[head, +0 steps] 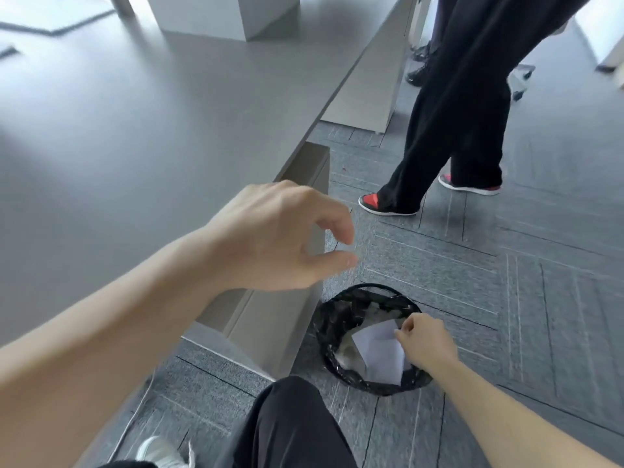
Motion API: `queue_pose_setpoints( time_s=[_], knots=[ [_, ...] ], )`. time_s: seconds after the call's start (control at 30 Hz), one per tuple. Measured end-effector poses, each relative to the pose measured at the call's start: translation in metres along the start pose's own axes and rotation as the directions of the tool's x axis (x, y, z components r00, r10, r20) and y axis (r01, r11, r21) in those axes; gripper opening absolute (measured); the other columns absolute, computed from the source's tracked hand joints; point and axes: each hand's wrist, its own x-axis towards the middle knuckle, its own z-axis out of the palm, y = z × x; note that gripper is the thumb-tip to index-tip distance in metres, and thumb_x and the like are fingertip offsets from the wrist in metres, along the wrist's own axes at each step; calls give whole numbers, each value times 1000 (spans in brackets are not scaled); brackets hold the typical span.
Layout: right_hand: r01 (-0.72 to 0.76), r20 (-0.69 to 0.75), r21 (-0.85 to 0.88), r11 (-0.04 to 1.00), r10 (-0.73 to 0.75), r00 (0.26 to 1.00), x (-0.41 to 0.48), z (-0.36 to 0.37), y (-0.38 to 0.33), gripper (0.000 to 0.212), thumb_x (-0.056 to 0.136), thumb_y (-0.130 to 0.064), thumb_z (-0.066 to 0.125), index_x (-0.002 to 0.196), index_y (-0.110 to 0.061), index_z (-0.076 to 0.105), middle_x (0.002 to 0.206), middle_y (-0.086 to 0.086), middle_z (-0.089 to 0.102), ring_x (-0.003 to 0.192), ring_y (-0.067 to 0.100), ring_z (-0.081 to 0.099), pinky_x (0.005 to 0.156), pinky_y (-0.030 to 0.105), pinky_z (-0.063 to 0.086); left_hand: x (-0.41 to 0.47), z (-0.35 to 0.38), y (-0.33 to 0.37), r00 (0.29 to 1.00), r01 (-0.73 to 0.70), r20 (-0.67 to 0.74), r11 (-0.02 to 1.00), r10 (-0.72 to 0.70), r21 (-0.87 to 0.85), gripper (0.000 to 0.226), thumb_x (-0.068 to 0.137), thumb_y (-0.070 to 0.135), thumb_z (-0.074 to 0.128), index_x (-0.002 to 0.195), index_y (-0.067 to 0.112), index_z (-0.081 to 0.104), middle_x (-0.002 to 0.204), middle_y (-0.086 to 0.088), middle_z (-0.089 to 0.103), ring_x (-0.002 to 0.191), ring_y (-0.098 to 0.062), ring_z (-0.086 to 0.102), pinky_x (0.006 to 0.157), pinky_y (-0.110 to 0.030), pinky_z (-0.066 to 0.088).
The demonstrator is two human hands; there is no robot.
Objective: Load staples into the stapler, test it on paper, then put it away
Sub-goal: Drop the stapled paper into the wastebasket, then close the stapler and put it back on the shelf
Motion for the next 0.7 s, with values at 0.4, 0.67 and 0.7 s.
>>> queue_pose_setpoints(
  time_s=[0.4,0.67,0.7],
  knots=[
    [317,-287,172,933,-260,922,-137,-127,-61,22,100,-36,72,104,-15,76,89,-2,71,90,22,68,76,29,46,-42,-22,25,983,-8,-184,998,-4,-67,24,93,46,65,112,33,68,110,16,70,103,-10,65,88,-34,55],
    [734,-449,288,615,-590,671,-253,-195,-184,29,103,-49,64,98,-22,75,80,-6,80,75,12,76,75,34,61,-180,-112,38,863,34,-486,975,-140,-221,23,96,42,68,115,29,70,110,19,73,103,3,66,94,-26,54],
    [779,-454,284,559,-637,623,-269,-194,-202,30,103,-49,63,98,-22,74,80,-5,80,73,11,75,71,31,60,-202,-121,35,843,59,-511,972,-171,-228,23,96,43,68,115,30,70,109,19,73,102,3,67,93,-26,55]
  ],
)
